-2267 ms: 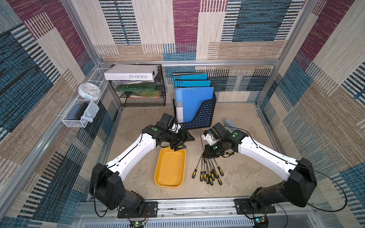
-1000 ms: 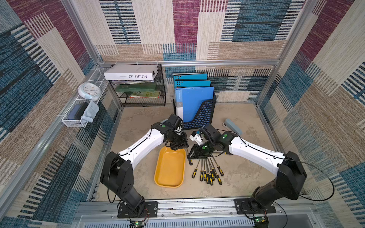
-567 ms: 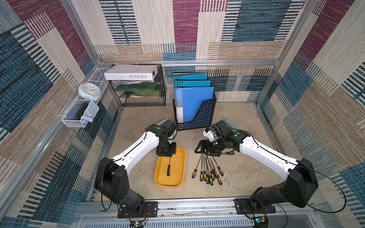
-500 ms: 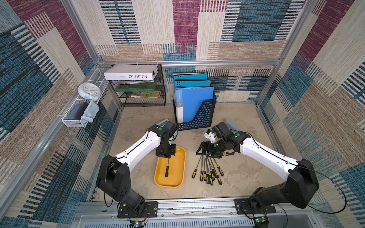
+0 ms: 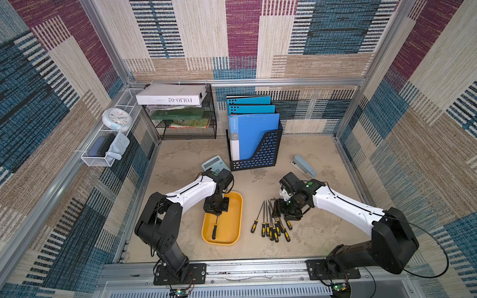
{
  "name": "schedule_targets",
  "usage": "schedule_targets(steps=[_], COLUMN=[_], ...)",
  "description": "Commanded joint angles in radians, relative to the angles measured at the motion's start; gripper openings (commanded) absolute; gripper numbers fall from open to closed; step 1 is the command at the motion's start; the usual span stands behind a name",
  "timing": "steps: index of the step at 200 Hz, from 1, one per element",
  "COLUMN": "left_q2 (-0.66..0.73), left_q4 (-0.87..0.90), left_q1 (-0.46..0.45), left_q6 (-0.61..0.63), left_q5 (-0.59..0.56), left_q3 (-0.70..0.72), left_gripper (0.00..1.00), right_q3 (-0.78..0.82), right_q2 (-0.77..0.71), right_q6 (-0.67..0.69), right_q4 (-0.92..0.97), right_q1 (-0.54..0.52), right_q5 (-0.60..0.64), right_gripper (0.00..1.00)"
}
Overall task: Put the file tool into the storage box
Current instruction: Place the file tool in the storage box.
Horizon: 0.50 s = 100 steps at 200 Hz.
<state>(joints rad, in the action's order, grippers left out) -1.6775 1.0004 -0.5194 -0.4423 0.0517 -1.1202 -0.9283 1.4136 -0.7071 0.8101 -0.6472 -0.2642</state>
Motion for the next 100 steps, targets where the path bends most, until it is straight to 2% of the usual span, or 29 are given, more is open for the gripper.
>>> schedule_targets(steps=[1, 50, 85, 100], left_q2=[-0.01, -0.032, -0.028, -0.023], left_q4=[-0.018, -0.038, -0.043, -0.043], left_q1=[-0.004, -0.005, -0.007, -0.006], left_q6=[-0.009, -0.019, -0.036, -0.034], left_q5=[-0.009, 0.012, 0.025, 0.023], left_q3=[0.019, 0.053, 0.066, 0.066], left_gripper=[0.02, 0.1, 0.3, 0.35], right_q3=[0.008, 0.005, 0.006, 0.009], right_q2=[0.005, 0.043, 0.099, 0.122], right_q6=[0.026, 0.069, 0.089, 0.102], right_q4=[0.08, 0.144, 0.118, 0.091], right_q1=[0.0, -0.001, 0.0, 0.0], right_q5=[0.067, 0.159, 0.179, 0.175], right_gripper=[0.65, 0.62, 0.58, 0.54])
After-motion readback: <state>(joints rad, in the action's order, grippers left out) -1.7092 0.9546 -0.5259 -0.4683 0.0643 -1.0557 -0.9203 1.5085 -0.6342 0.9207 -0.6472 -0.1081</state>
